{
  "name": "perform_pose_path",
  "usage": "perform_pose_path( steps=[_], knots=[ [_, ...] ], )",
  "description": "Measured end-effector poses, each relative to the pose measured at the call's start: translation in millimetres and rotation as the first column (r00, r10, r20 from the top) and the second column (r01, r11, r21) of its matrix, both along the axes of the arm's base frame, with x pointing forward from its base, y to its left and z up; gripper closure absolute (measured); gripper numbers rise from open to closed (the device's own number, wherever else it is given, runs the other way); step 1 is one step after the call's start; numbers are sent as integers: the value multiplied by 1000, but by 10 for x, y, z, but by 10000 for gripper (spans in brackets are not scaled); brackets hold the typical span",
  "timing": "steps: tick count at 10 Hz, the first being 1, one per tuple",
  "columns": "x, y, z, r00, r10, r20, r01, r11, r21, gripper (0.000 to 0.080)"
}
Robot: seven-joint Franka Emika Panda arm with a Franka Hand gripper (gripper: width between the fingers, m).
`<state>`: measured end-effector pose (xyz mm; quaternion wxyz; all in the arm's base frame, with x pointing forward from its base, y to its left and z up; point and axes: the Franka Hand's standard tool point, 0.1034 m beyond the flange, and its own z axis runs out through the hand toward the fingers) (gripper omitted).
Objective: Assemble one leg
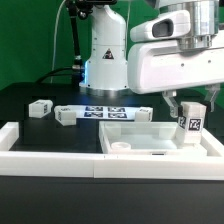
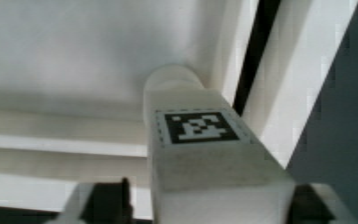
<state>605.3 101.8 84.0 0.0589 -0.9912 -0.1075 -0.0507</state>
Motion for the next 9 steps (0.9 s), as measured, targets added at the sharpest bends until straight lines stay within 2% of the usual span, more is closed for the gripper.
perform_pose_path(
  steps=[1,3,5,7,9],
  knots=[
    [-1,0,-1,1000,-8,-1,8,1000,1,508],
    [-2,5,-2,998,-56,-8,56,998,7,508],
    [-11,43,-10,972,-235,-29,236,972,23,508],
    [-1,80,-8,895,-444,-52,446,894,43,508],
    [5,84,-14,771,-633,-72,637,769,52,508]
  ],
)
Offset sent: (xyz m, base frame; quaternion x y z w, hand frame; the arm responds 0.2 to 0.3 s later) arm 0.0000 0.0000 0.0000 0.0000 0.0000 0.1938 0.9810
